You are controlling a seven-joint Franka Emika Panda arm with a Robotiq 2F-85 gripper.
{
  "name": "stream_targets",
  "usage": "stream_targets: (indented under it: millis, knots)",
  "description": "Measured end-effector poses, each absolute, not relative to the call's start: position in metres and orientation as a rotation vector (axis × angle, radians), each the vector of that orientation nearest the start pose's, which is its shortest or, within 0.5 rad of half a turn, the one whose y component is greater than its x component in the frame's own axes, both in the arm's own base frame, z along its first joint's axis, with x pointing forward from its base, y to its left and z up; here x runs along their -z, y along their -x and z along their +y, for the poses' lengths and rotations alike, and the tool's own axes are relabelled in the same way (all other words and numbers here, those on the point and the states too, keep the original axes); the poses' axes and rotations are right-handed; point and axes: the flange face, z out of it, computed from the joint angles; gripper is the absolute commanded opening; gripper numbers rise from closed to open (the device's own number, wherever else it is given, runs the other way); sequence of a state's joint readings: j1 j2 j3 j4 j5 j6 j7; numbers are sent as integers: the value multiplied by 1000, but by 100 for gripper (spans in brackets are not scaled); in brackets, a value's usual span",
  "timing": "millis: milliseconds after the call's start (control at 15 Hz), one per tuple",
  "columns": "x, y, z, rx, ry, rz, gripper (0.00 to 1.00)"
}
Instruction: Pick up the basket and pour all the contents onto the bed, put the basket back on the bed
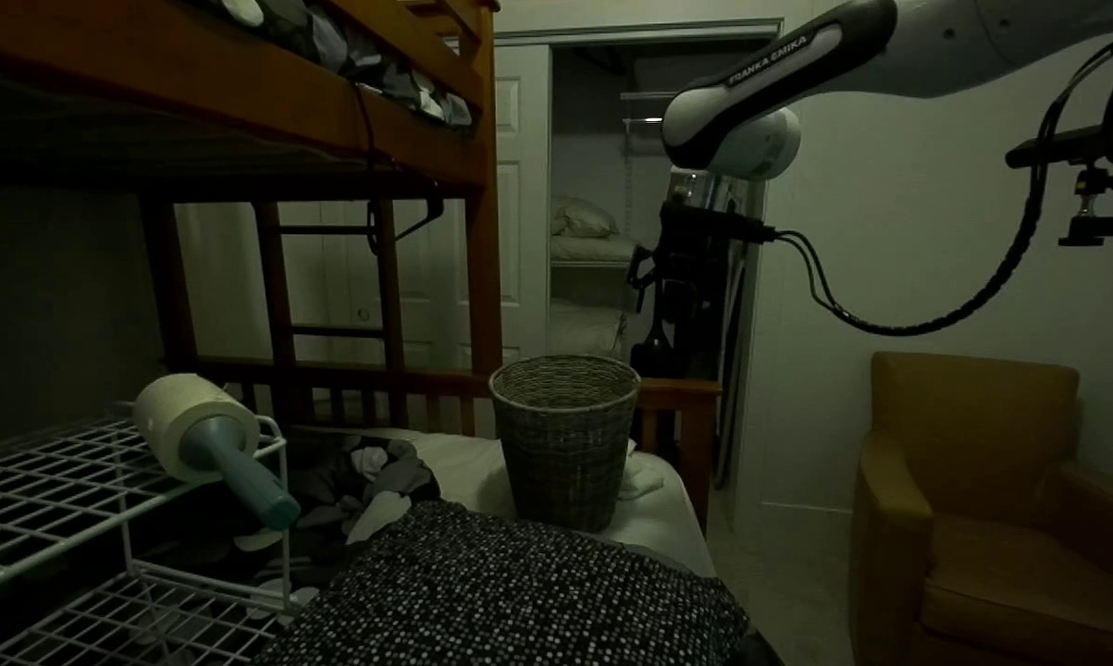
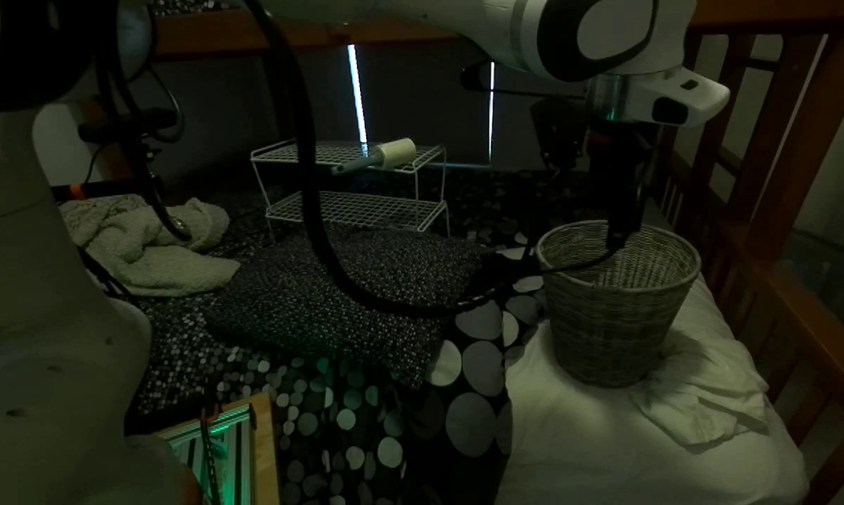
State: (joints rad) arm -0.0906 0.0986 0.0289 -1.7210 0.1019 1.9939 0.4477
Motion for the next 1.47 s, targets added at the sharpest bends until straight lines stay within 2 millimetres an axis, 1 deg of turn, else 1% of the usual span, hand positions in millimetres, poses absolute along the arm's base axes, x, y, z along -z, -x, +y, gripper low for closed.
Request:
stream_targets:
  millis: [267,400,467,600,800,1000,1333,1467]
  knots:
    - [-537,-615,-27,233,2889,793,100]
    - [-532,-628,-23,238,2846,801,100]
    - [-525,-639,-23,240,2815,809,100]
    - [-504,-662,-29,229,2782,833,100]
    - [-472,-690,-40,142,2791,863,100]
    - [-460,-708,-44,72,2811,862,100]
    - [-439,-736,-38,-15,2890,902,100]
    - [-429,-745,-40,-15,2924,940,100]
